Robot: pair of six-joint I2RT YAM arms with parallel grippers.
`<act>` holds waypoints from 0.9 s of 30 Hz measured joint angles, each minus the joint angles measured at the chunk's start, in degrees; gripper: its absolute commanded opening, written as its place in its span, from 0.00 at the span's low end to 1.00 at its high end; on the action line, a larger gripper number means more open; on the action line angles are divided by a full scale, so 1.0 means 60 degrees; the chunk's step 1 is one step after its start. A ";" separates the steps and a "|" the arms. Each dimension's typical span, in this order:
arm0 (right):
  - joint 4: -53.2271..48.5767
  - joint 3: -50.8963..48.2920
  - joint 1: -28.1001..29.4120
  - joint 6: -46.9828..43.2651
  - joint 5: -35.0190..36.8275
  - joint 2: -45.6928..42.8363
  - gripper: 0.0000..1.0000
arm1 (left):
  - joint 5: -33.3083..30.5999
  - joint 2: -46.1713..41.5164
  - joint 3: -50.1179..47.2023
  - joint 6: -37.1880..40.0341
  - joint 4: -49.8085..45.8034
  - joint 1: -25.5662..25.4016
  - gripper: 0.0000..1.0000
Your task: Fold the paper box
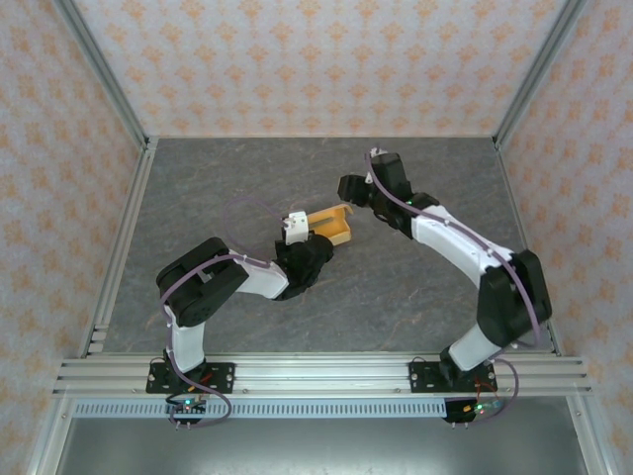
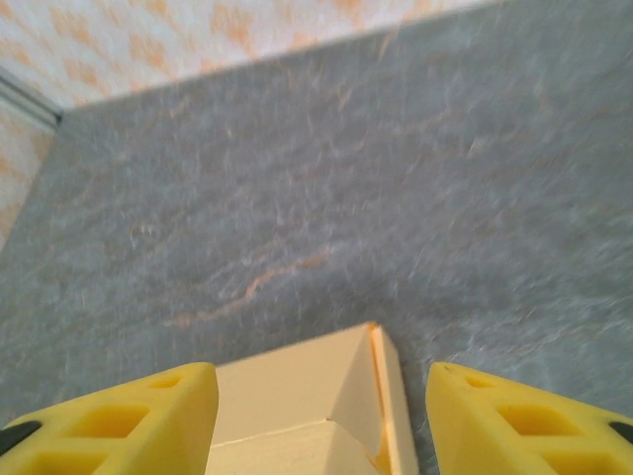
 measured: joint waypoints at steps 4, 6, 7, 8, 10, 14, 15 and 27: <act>-0.0455 0.0382 0.0007 0.0171 -0.0645 0.1013 0.58 | -0.0022 0.0004 0.0000 0.0004 -0.0036 -0.0018 0.08; -0.0605 0.0386 0.0022 0.0204 -0.0790 0.1257 0.58 | -0.0036 0.0004 0.0000 0.0004 -0.0047 -0.0018 0.08; -0.0688 0.0386 0.0025 0.0211 -0.0860 0.1341 0.57 | -0.0047 0.0004 0.0000 0.0004 -0.0055 -0.0018 0.08; -0.0725 0.0386 0.0025 0.0240 -0.0907 0.1377 0.57 | -0.0062 0.0004 0.0000 0.0004 -0.0073 -0.0018 0.08; -0.0729 0.0386 0.0025 0.0280 -0.0954 0.1388 0.57 | -0.0073 0.0004 0.0000 0.0004 -0.0109 -0.0018 0.08; -0.0718 0.0335 0.0025 0.0339 -0.0954 0.1384 0.57 | -0.0073 0.0004 0.0000 0.0036 -0.0131 -0.0022 0.15; -0.0707 0.0299 0.0025 0.0350 -0.0951 0.1384 0.57 | -0.0069 0.0007 0.0000 0.0055 -0.0222 -0.0044 0.19; -0.0692 0.0091 0.0040 0.0390 -0.0951 0.1384 0.55 | -0.0084 -0.0011 -0.0182 -0.0004 -0.0831 -0.0259 0.37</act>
